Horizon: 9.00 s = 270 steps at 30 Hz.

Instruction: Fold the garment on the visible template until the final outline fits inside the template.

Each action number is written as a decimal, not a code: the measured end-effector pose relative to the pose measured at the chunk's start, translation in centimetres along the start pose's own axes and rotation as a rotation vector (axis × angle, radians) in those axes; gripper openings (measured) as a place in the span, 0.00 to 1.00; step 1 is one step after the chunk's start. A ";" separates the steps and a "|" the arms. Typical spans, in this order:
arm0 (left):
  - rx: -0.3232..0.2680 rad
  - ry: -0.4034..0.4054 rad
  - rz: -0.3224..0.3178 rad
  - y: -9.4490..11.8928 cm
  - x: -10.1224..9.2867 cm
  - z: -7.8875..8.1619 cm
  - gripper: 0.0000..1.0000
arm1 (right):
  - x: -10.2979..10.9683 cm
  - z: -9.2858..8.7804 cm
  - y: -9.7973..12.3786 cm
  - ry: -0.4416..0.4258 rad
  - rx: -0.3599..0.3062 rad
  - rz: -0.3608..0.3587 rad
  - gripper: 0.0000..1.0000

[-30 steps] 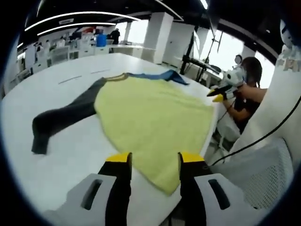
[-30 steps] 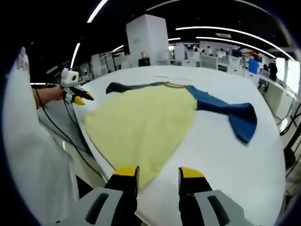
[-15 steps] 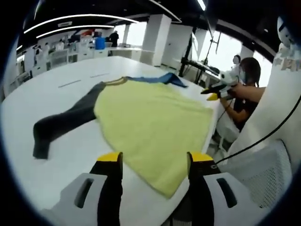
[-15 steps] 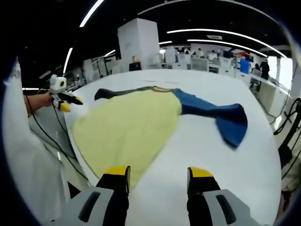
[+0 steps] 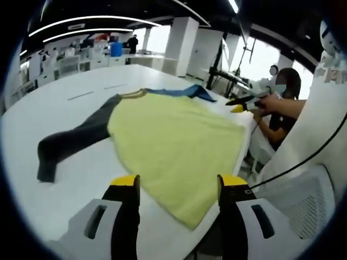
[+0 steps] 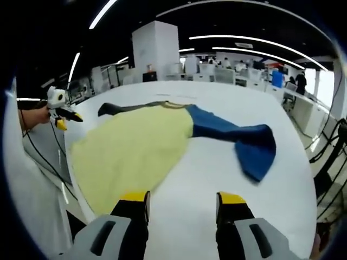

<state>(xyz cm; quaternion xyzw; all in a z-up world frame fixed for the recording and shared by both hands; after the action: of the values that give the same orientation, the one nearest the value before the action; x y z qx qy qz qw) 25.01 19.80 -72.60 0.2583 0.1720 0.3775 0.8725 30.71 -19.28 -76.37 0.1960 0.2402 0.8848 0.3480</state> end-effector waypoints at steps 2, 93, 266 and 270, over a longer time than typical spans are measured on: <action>0.000 0.002 0.000 0.0 0.0 0.0 0.54 | -0.5 0.2 -0.1 -0.002 -0.006 -0.007 0.47; 0.043 0.024 0.022 0.0 0.2 -0.8 0.50 | -15.5 3.8 3.8 0.066 0.075 -0.296 0.00; 0.010 0.038 0.044 1.4 0.4 -2.0 0.53 | -8.2 13.7 -4.6 0.018 -0.007 -0.058 0.00; 0.009 0.041 0.044 1.4 0.5 -2.0 0.53 | -7.1 14.0 -5.8 0.029 0.012 -0.023 0.00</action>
<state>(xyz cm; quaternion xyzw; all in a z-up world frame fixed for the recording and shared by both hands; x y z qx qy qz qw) 23.52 21.61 -73.45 0.2580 0.1857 0.4009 0.8592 45.78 -16.51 -69.56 0.1824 0.2525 0.8820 0.3536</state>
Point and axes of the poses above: the point that each gripper's makers call its tool centre point, and the gripper's own axes: y roughly backward along the fingers, x roughly to its left, z roughly out of its top, the point moved 1 cm from there along y, roughly backward along the fingers, and after that the axes turned 11 degrees about z, right-handed, at the moved point
